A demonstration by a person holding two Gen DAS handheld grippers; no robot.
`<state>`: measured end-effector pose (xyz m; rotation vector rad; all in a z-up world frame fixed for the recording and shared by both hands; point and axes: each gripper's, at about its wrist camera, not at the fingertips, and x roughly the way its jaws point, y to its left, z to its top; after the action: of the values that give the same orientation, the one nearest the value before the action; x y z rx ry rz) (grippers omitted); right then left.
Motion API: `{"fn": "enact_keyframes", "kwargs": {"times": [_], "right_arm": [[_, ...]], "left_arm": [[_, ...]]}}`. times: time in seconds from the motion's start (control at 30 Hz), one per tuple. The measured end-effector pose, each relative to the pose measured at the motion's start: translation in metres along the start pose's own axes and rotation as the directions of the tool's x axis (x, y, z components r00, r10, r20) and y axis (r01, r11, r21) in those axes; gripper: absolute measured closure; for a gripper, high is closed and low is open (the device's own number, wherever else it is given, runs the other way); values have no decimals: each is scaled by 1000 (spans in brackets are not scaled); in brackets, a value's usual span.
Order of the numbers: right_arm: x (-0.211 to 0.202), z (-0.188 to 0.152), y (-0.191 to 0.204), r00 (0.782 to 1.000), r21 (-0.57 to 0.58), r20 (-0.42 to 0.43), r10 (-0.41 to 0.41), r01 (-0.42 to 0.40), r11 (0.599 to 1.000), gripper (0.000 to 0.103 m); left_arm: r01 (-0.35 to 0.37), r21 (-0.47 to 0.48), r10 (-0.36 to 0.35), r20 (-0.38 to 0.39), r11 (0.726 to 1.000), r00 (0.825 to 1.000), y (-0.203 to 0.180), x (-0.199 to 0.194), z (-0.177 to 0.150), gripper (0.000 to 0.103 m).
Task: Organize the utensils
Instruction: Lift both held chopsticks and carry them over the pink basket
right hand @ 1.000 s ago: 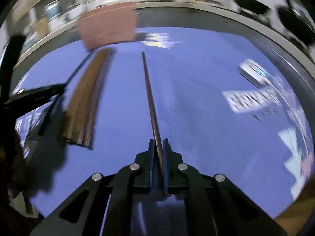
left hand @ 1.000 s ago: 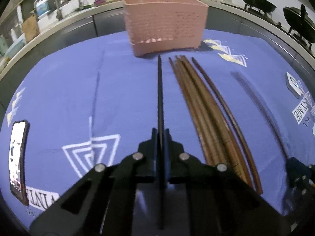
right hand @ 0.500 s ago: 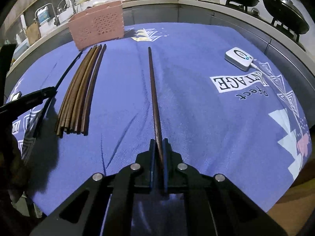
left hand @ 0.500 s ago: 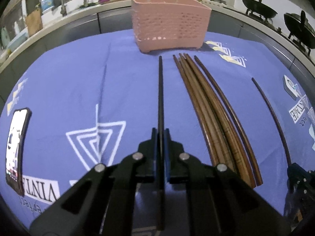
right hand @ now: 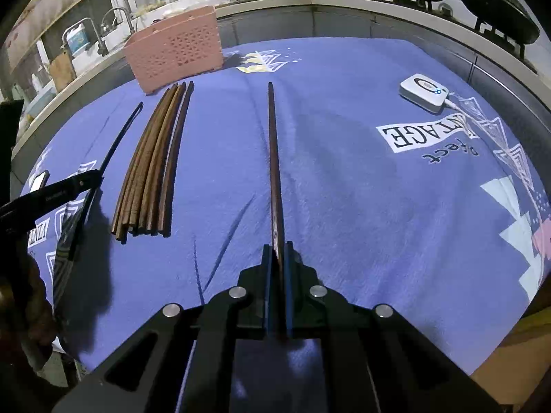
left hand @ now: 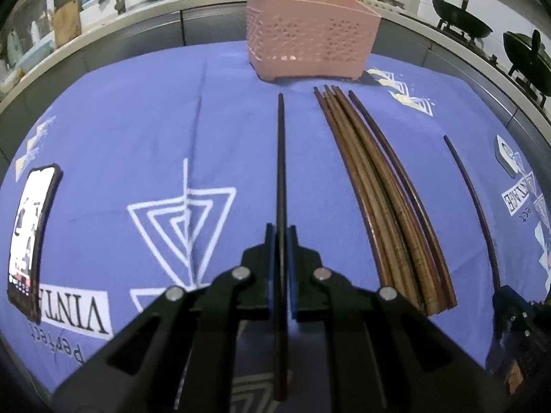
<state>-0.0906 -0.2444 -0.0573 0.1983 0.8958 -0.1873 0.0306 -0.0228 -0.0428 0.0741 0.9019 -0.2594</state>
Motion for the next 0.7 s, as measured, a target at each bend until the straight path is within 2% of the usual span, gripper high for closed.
{"fn": "enact_keyframes", "kwargs": {"times": [0.5, 0.7], "right_arm": [[-1, -4, -1, 1000, 13, 22, 4, -5, 1000, 96], [1, 4, -4, 1000, 0, -4, 31, -31, 1000, 95]], "left_arm": [[-3, 3, 3, -1, 1000, 1000, 2, -3, -3, 96], [11, -7, -11, -11, 1000, 1000, 4, -3, -4, 96]]}}
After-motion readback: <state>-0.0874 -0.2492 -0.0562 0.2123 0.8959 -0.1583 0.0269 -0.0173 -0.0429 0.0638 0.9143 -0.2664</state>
